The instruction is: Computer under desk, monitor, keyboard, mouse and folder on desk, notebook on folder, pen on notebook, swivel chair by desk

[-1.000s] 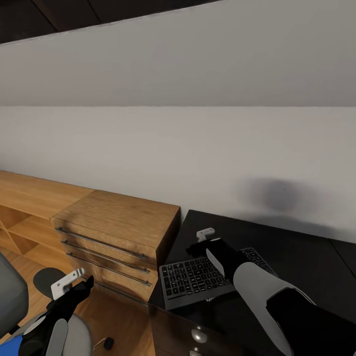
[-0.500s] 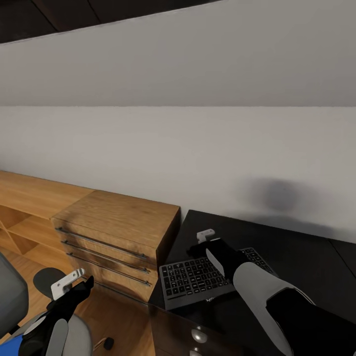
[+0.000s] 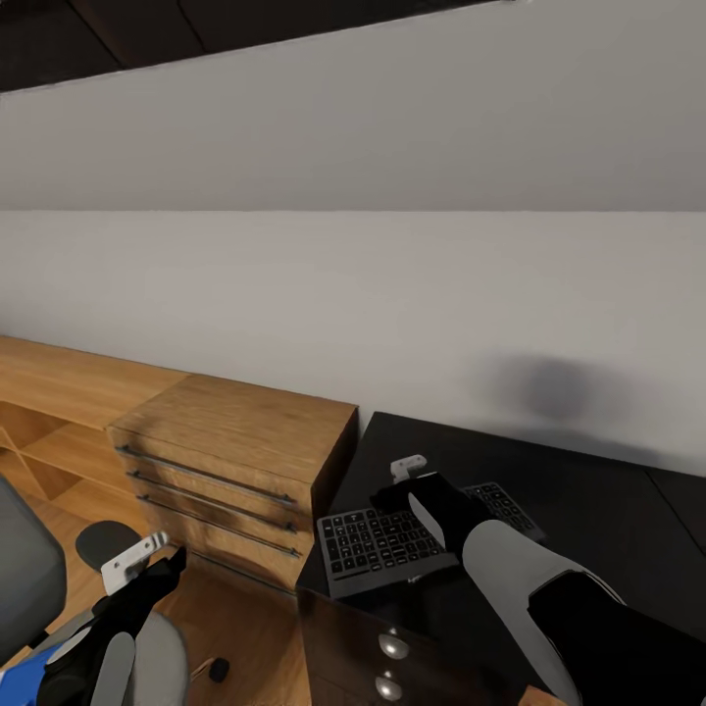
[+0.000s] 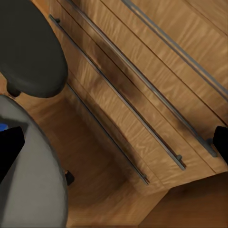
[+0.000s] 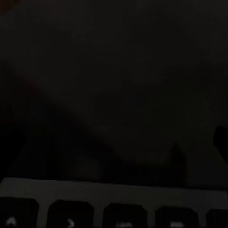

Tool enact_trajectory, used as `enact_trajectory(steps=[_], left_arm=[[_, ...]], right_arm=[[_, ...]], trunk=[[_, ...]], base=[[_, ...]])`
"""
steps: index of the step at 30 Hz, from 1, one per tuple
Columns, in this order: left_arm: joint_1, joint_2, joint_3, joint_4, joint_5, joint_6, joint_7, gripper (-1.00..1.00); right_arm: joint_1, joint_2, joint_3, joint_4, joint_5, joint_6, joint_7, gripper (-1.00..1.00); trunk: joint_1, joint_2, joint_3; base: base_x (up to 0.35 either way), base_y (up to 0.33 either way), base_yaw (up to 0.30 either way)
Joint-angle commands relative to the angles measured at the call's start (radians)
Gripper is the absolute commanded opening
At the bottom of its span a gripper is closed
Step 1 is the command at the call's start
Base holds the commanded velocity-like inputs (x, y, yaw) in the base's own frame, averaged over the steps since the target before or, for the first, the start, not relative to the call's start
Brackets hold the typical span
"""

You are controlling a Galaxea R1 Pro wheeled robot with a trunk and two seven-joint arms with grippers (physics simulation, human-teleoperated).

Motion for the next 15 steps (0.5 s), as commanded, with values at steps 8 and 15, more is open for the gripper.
enact_trajectory(steps=[8,15], left_arm=[[-0.001,-0.001,0.001,-0.001,0.011,0.004,0.006,1.0],[-0.001,-0.001,0.001,-0.001,0.011,0.004,0.006,1.0]], right_arm=[[-0.001,-0.001,0.008,-0.001,-0.01,0.005,-0.001,1.0],[-0.001,-0.001,0.008,-0.001,-0.01,0.005,-0.002,1.0]], trunk=[[0.0,-0.001,-0.001],[0.0,-0.001,-0.001]], base=[[-0.076,0.0,0.0],[-0.143,0.0,0.0]])
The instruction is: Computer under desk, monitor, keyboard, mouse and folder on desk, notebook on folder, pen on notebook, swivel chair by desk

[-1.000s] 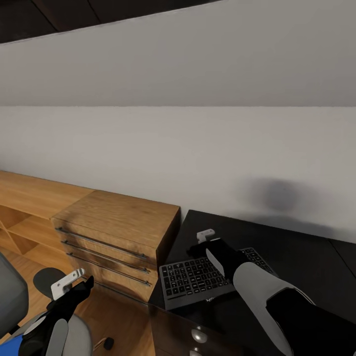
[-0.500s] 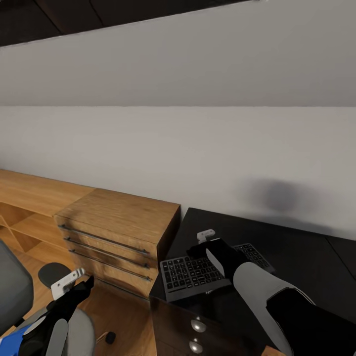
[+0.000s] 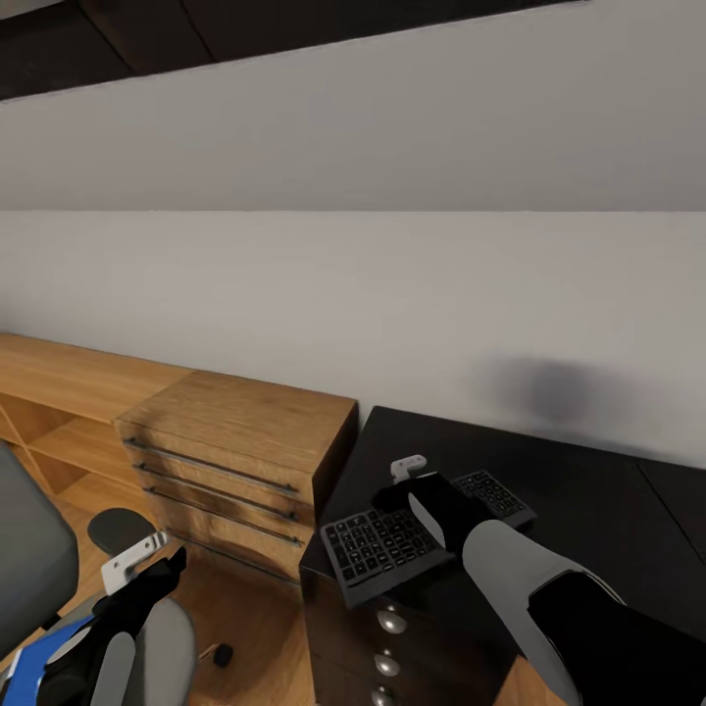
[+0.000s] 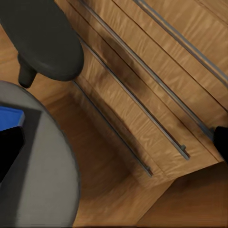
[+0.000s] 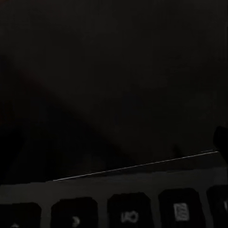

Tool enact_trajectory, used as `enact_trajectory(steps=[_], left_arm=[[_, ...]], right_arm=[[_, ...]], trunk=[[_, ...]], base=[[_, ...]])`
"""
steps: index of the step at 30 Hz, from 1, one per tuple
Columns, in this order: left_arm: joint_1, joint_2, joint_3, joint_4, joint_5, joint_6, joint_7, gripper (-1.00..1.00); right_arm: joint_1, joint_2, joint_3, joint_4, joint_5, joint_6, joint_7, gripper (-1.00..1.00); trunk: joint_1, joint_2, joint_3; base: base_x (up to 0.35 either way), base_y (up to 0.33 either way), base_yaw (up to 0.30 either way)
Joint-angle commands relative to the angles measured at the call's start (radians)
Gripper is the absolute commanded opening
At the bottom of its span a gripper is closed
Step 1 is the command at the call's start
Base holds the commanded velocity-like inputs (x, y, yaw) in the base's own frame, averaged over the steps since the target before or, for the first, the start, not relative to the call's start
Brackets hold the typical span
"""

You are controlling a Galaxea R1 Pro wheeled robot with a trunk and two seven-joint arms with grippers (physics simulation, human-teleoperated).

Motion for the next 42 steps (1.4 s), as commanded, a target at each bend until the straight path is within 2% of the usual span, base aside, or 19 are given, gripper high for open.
enact_trajectory(steps=[1,31,42], left_arm=[[-0.001,0.0,0.001,-0.001,0.011,0.004,0.006,1.0],[-0.001,0.0,0.001,0.002,0.011,0.004,0.006,1.0],[0.0,0.0,0.001,0.002,0.011,0.004,0.006,1.0]], right_arm=[[-0.001,-0.001,0.008,-0.001,-0.01,0.004,-0.002,1.0],[-0.001,-0.001,0.009,-0.004,-0.011,0.0,-0.001,1.0],[-0.001,-0.001,0.011,-0.004,-0.012,-0.002,-0.001,1.0]], trunk=[[0.0,-0.001,-0.001],[0.0,-0.001,-0.001],[0.0,-0.001,-0.001]], base=[[-0.066,0.0,0.0],[-0.019,0.0,0.0],[-0.094,-0.069,0.0]])
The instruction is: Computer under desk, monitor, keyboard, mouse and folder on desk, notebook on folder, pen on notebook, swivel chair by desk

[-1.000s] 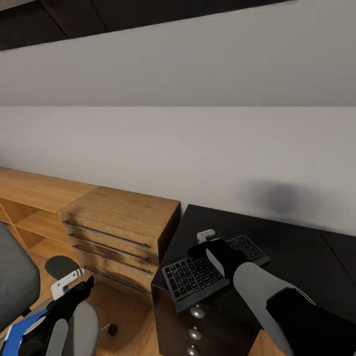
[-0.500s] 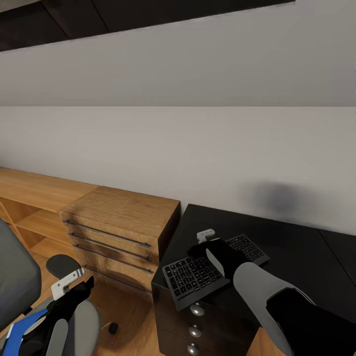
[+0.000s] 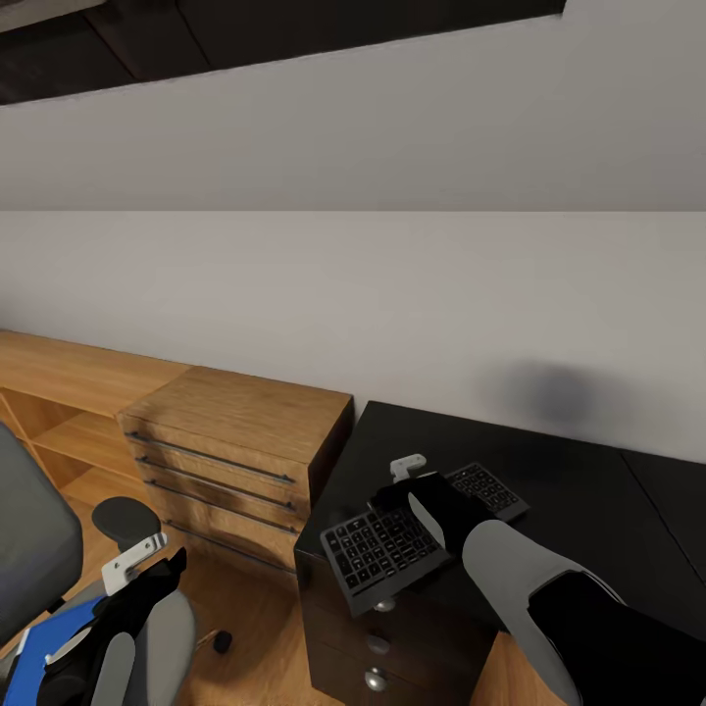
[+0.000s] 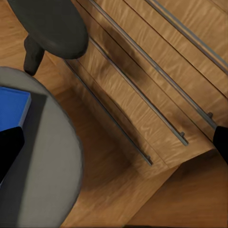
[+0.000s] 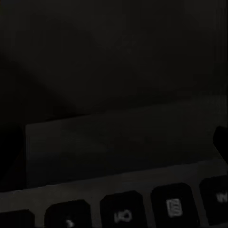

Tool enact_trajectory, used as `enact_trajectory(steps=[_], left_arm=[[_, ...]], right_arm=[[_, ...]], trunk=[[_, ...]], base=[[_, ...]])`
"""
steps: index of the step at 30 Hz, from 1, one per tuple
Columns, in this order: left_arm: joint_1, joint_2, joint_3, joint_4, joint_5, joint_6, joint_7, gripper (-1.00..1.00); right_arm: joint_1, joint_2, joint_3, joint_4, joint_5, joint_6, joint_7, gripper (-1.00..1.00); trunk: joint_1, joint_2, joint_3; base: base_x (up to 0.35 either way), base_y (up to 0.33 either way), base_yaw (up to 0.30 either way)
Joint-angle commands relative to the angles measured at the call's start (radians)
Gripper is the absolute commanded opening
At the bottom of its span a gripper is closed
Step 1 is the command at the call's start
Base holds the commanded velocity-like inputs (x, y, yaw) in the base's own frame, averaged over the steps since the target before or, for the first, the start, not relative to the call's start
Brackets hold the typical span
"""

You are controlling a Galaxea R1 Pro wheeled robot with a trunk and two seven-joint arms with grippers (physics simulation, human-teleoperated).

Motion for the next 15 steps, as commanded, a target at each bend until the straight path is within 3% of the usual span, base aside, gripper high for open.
enact_trajectory(steps=[1,15], left_arm=[[-0.001,-0.001,0.001,-0.002,0.011,0.004,0.006,1.0],[-0.001,0.001,0.002,0.0,0.011,0.004,0.006,1.0]], right_arm=[[-0.001,-0.001,0.008,-0.001,-0.01,0.005,-0.001,1.0],[-0.001,-0.001,0.01,-0.005,-0.01,0.001,0.0,1.0]], trunk=[[0.0,-0.001,-0.001],[0.0,-0.001,-0.001]], base=[[-0.006,-0.005,0.0],[-0.001,0.0,0.0]])
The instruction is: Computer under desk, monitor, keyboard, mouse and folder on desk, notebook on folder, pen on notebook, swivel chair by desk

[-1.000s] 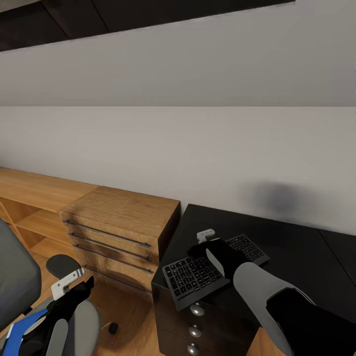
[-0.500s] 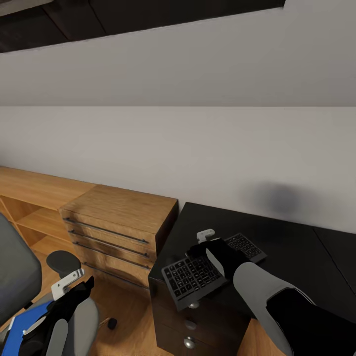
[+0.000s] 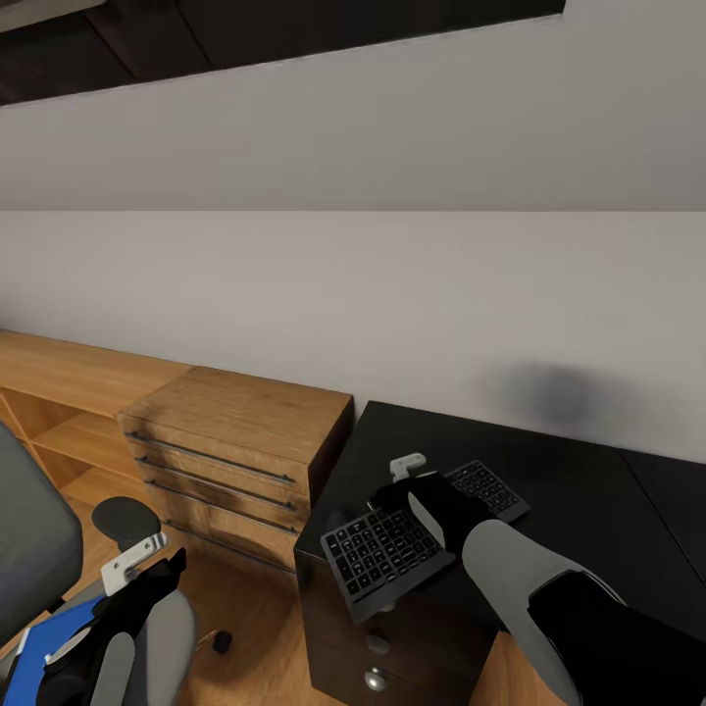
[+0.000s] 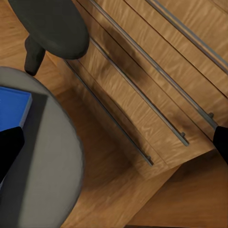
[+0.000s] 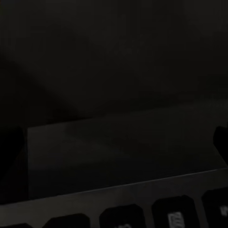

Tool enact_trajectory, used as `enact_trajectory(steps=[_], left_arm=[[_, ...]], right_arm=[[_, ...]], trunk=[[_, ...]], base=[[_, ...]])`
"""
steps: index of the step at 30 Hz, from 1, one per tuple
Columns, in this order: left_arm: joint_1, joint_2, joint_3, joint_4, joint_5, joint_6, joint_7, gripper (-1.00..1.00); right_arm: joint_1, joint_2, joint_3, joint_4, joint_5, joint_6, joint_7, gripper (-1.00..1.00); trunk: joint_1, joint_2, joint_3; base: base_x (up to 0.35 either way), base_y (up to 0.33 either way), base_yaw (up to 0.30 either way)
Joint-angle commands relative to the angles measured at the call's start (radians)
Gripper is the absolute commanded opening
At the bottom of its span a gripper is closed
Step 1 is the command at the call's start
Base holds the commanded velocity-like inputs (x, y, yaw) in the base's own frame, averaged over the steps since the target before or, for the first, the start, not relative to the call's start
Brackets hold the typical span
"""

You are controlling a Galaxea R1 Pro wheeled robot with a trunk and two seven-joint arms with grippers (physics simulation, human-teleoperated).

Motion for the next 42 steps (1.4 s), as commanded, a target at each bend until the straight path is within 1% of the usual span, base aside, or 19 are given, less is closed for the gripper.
enact_trajectory(steps=[1,8,15,20,21,25,32,36,42], left_arm=[[-0.001,-0.001,0.001,-0.001,0.011,0.004,0.006,1.0],[-0.001,-0.001,-0.001,0.002,0.011,0.004,0.006,1.0],[-0.001,-0.001,-0.001,0.018,0.011,0.003,0.006,1.0],[-0.001,-0.001,-0.001,0.018,0.011,0.003,0.006,1.0],[-0.001,-0.001,-0.001,0.018,0.01,0.003,0.006,1.0],[-0.001,-0.001,-0.001,0.018,0.01,0.003,0.006,1.0],[0.0,-0.001,-0.001,0.018,0.009,0.003,0.006,1.0],[-0.001,-0.001,-0.001,0.018,0.009,0.003,0.006,1.0],[-0.001,-0.001,-0.001,0.018,0.009,0.003,0.006,1.0]], right_arm=[[-0.001,-0.001,0.008,-0.003,-0.01,0.003,-0.001,1.0],[-0.001,-0.001,0.008,-0.029,-0.013,-0.051,0.001,1.0],[-0.001,-0.001,0.009,-0.039,-0.015,-0.054,0.001,1.0],[-0.001,0.001,0.01,-0.04,-0.016,-0.011,0.002,1.0],[-0.001,0.002,0.009,-0.041,-0.016,0.012,0.002,1.0],[-0.001,0.002,0.007,-0.046,-0.016,0.063,0.002,1.0],[-0.001,0.002,0.006,-0.054,-0.016,0.082,0.002,1.0],[-0.001,0.002,0.006,-0.054,-0.016,0.083,0.002,1.0],[-0.001,0.001,0.006,-0.054,-0.016,0.083,0.002,1.0]], trunk=[[0.0,-0.001,-0.001],[0.0,-0.001,-0.001],[0.0,-0.001,-0.001],[0.0,-0.001,-0.001],[0.0,-0.001,-0.001],[0.0,-0.001,-0.001],[0.0,-0.001,-0.001],[0.0,-0.001,-0.001],[0.0,-0.001,-0.001]], base=[[0.0,0.0,0.0],[0.0,0.0,0.0],[0.0,0.0,0.0],[0.0,0.0,0.0],[0.0,0.0,0.0],[0.0,0.0,0.0],[0.0,0.0,0.047],[0.0,0.0,0.165],[0.0,0.0,0.05]])
